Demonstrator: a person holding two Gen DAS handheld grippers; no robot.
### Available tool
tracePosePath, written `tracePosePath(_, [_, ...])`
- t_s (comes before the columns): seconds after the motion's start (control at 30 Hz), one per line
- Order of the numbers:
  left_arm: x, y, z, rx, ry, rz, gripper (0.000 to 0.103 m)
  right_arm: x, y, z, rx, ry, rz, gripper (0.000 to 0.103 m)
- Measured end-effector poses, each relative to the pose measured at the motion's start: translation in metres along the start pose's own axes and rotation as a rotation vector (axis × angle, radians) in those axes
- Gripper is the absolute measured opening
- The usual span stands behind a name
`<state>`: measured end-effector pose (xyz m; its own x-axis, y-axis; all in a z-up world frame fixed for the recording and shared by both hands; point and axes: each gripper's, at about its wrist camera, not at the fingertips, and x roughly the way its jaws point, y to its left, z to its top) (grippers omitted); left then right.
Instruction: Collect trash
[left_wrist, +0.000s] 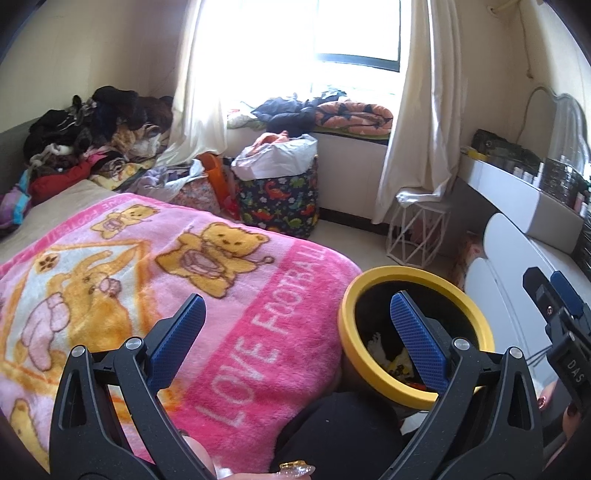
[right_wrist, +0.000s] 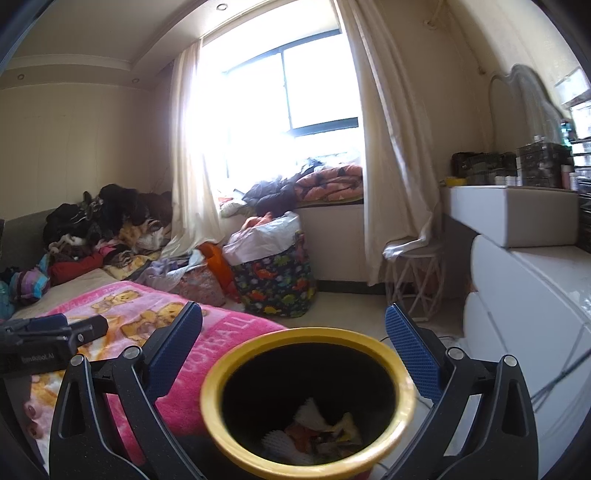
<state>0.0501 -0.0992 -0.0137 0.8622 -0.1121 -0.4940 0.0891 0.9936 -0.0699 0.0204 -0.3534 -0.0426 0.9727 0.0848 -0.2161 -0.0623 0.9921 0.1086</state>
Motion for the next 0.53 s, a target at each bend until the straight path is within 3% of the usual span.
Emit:
tracePosePath(0.1, [0.002, 0.027, 0.006, -0.069, 0.026, 0.036, 0.092, 0.016, 0.023, 0.011, -0.02, 0.017, 0.072, 0.096])
tracePosePath(0.2, [0.001, 0.084, 0.01, -0.178, 0.056, 0.142, 0.092, 0.043, 0.072, 0.02, -0.062, 0.075, 0.221, 0.097])
tracePosePath(0.33, [-0.017, 0.193, -0.005, -0.334, 0.08, 0.413, 0.092, 0.089, 0.188, 0.012, -0.177, 0.246, 0.513, 0.097])
tracePosePath(0.37, [-0.024, 0.236, -0.019, -0.38, 0.112, 0.528, 0.092, 0.102, 0.229, 0.001, -0.232, 0.326, 0.594, 0.097])
tracePosePath(0.47, [-0.039, 0.323, -0.063, -0.484, 0.211, 0.764, 0.092, 0.128, 0.336, -0.048, -0.373, 0.559, 0.794, 0.097])
tracePosePath(0.53, [-0.046, 0.366, -0.093, -0.549, 0.264, 0.869, 0.092, 0.136, 0.396, -0.084, -0.459, 0.667, 0.843, 0.097])
